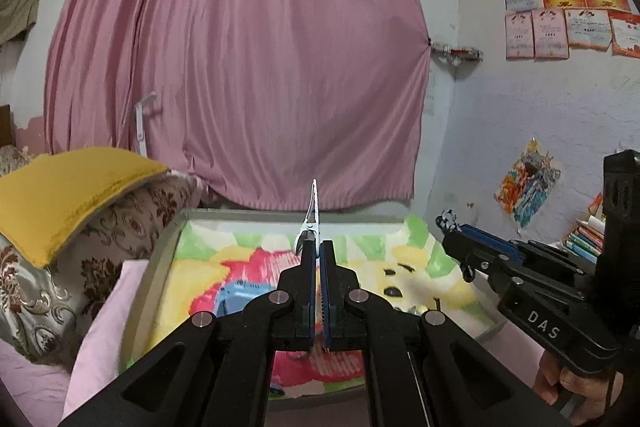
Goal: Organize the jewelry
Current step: 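Carry the beaded bracelet with the right tool while the left tool carries the chain bracelet, then open the right tool releasing the beaded bracelet while the left tool releases the chain bracelet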
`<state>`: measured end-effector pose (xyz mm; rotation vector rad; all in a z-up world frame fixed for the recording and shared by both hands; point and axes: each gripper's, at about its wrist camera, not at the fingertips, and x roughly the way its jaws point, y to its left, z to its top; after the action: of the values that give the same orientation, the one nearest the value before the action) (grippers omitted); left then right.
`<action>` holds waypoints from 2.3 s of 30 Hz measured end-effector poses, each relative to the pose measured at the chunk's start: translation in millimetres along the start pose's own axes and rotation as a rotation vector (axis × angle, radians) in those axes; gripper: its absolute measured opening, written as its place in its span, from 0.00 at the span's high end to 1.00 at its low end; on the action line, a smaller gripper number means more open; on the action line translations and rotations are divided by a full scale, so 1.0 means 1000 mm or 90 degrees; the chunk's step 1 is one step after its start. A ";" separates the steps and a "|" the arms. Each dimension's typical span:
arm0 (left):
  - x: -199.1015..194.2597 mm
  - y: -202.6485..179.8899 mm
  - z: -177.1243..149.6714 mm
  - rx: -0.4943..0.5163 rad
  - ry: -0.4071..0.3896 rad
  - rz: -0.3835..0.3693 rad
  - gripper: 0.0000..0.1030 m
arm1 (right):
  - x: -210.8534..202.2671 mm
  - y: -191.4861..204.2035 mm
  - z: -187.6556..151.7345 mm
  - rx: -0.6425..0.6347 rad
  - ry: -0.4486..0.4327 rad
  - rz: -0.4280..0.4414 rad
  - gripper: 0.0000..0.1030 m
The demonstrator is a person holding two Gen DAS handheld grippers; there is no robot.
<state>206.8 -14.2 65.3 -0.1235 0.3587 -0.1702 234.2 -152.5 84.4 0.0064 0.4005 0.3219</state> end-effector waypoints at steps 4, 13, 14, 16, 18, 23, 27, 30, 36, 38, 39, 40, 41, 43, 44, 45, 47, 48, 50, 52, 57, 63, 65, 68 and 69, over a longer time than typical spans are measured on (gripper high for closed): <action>0.008 0.002 -0.003 -0.009 0.042 -0.005 0.98 | 0.009 -0.004 -0.007 0.014 0.035 0.007 0.89; 0.028 0.009 -0.014 -0.031 0.133 -0.003 0.98 | 0.033 -0.019 -0.021 0.061 0.117 0.022 0.89; 0.029 0.010 -0.015 -0.034 0.140 -0.004 0.98 | 0.036 -0.020 -0.022 0.065 0.123 0.024 0.89; 0.032 0.012 -0.017 -0.040 0.153 -0.005 0.98 | 0.041 -0.023 -0.025 0.072 0.139 0.029 0.89; 0.034 0.013 -0.019 -0.043 0.163 -0.006 0.98 | 0.044 -0.024 -0.027 0.078 0.152 0.035 0.89; 0.038 0.012 -0.021 -0.044 0.185 -0.008 0.98 | 0.057 -0.027 -0.033 0.091 0.192 0.046 0.89; 0.042 0.013 -0.023 -0.047 0.201 -0.009 0.98 | 0.065 -0.028 -0.037 0.099 0.213 0.051 0.89; 0.044 0.014 -0.024 -0.051 0.207 -0.011 0.98 | 0.066 -0.027 -0.038 0.097 0.214 0.052 0.89; 0.047 0.016 -0.025 -0.062 0.217 -0.017 0.98 | 0.067 -0.026 -0.039 0.097 0.215 0.051 0.89; 0.047 0.017 -0.025 -0.066 0.217 -0.019 0.98 | 0.066 -0.026 -0.039 0.098 0.213 0.049 0.89; 0.047 0.017 -0.025 -0.066 0.218 -0.018 0.98 | 0.066 -0.026 -0.039 0.099 0.213 0.048 0.89; 0.047 0.018 -0.026 -0.067 0.218 -0.017 0.98 | 0.066 -0.026 -0.039 0.099 0.212 0.047 0.89; 0.047 0.018 -0.026 -0.069 0.218 -0.017 0.97 | 0.065 -0.027 -0.039 0.100 0.212 0.047 0.88; 0.047 0.019 -0.025 -0.071 0.217 -0.016 0.95 | 0.064 -0.027 -0.039 0.101 0.209 0.044 0.86; 0.046 0.020 -0.025 -0.073 0.214 -0.015 0.93 | 0.063 -0.027 -0.039 0.102 0.207 0.043 0.84; 0.046 0.020 -0.025 -0.074 0.213 -0.015 0.92 | 0.062 -0.027 -0.039 0.102 0.204 0.042 0.83; 0.045 0.021 -0.024 -0.077 0.208 -0.014 0.91 | 0.061 -0.027 -0.039 0.100 0.202 0.040 0.82; 0.044 0.022 -0.024 -0.077 0.205 -0.013 0.91 | 0.060 -0.027 -0.039 0.100 0.200 0.039 0.82; 0.042 0.022 -0.024 -0.076 0.198 -0.010 0.90 | 0.059 -0.027 -0.038 0.099 0.195 0.036 0.77; 0.040 0.022 -0.023 -0.075 0.189 -0.009 0.89 | 0.057 -0.027 -0.037 0.099 0.187 0.033 0.71; 0.032 0.025 -0.019 -0.084 0.160 -0.006 0.68 | 0.048 -0.028 -0.034 0.086 0.161 0.013 0.63; 0.020 0.028 -0.015 -0.084 0.124 0.010 0.52 | 0.033 -0.031 -0.030 0.079 0.119 -0.015 0.46; 0.015 0.029 -0.015 -0.088 0.110 0.015 0.44 | 0.027 -0.031 -0.029 0.077 0.105 -0.022 0.40; 0.007 0.031 -0.013 -0.089 0.090 0.027 0.37 | 0.018 -0.031 -0.027 0.070 0.087 -0.032 0.33; 0.005 0.032 -0.013 -0.089 0.085 0.033 0.31 | 0.015 -0.030 -0.027 0.067 0.081 -0.035 0.28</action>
<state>211.1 15.2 46.7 -0.2422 0.5058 -0.1026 246.6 -178.2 51.8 0.0786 0.5424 0.2476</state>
